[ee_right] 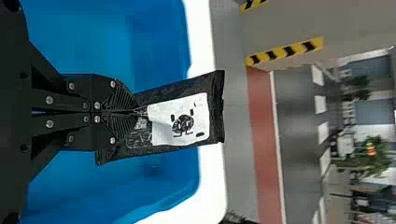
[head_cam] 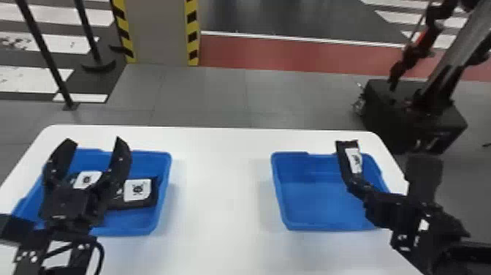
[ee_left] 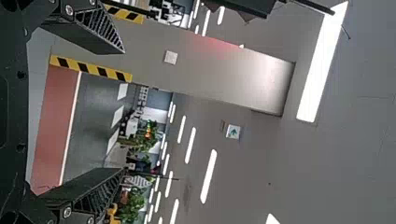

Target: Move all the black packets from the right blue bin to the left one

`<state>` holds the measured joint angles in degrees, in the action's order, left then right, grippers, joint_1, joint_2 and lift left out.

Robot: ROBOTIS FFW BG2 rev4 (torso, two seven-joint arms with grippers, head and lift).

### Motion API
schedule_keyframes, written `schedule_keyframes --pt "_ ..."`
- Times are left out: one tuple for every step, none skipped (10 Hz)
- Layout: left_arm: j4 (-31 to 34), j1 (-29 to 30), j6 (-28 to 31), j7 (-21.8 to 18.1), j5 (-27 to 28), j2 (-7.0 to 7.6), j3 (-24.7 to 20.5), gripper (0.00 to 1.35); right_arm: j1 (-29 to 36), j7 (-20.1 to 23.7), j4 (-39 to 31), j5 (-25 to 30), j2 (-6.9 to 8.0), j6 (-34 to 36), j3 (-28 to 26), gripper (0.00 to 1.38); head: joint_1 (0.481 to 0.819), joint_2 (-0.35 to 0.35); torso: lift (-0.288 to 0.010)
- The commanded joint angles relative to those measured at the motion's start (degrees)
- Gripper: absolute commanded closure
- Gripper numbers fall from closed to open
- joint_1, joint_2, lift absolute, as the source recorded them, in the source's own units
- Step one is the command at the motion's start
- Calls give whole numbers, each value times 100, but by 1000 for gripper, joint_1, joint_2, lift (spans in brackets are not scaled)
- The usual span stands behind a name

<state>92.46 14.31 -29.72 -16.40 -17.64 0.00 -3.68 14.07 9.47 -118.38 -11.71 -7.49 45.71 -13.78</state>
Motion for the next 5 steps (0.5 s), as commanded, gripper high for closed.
schedule_keyframes --pt "127 3 131 -12 -302 -15 131 130 -1 327 -417 -16 -7 -226 139 1136 695 -90 -110" --pt "253 3 300 -39 -407 -15 184 130 -141 626 -502 11 -7 -296 253 1136 695 -66 -110" --pt "464 17 680 -100 -512 -15 219 130 -296 889 -530 46 -25 -423 438 1136 695 -45 -110" --pt "661 31 1045 -188 -600 -15 245 128 -521 1179 -375 55 -69 -564 701 1136 695 -34 -110" --pt "830 31 1341 -267 -679 -15 236 127 -788 1399 -136 37 -157 -690 1035 1136 695 -10 -110"
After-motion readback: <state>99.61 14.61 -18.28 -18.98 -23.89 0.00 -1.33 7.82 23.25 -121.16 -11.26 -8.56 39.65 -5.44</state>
